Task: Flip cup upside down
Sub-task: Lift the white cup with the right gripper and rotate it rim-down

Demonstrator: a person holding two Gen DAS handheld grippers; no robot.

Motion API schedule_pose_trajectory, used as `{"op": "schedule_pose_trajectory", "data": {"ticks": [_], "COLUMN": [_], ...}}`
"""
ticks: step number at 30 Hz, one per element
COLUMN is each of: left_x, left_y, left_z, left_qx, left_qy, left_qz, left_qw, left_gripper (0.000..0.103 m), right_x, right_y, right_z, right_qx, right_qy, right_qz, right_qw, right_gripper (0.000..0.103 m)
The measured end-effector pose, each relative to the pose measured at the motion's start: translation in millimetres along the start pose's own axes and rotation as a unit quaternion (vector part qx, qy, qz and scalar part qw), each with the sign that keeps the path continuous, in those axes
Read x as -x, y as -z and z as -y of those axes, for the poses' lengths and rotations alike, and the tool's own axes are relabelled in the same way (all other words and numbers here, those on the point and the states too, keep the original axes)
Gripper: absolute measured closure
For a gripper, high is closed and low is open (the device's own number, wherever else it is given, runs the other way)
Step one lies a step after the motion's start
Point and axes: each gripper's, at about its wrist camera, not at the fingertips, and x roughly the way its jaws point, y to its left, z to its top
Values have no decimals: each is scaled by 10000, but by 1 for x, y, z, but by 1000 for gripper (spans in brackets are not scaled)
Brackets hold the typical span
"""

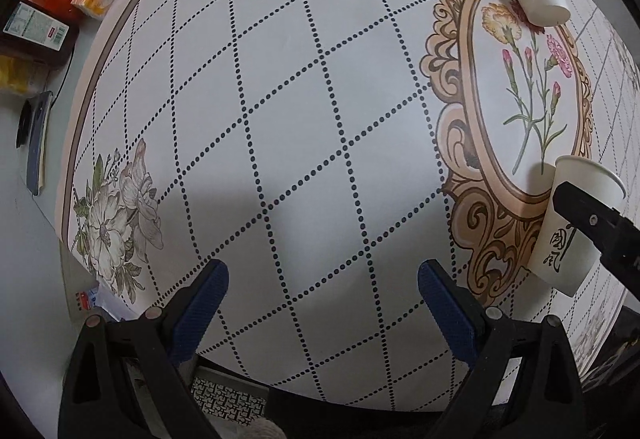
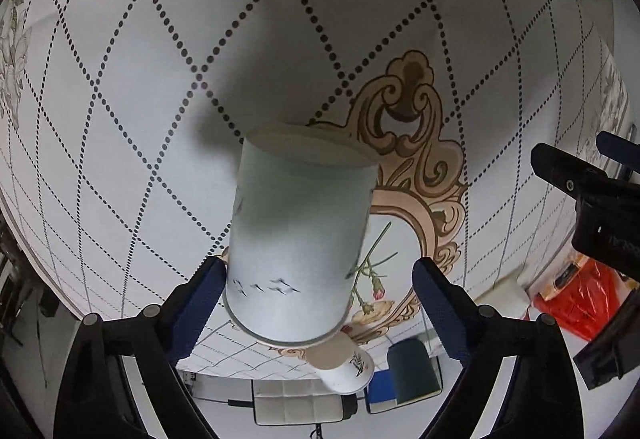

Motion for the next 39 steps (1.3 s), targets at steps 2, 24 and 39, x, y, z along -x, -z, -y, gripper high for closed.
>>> {"op": "schedule_pose_trajectory", "data": {"ticks": [2,24,39], "left_x": [-3,3,23], "left_y": [-1,-3,-9], "left_z": [-2,-8,-8], "left_qx": [25,-58,-178], "left_qy": [-2,-68,-166], "left_qz": [-6,59,187], "left_qw": [10000,9999,9995], "left_gripper": [6,6,6], "right_x": [-3,-22,-43], "right_y": [1,-10,38], "right_z": [3,30,92], "right_qx": [45,-596,-3520], "right_qy": [-53,-224,-1526], "right_qz": [4,48,-79], "right_qw": [10000,9980,9234], "right_gripper": [12,37,37]}}
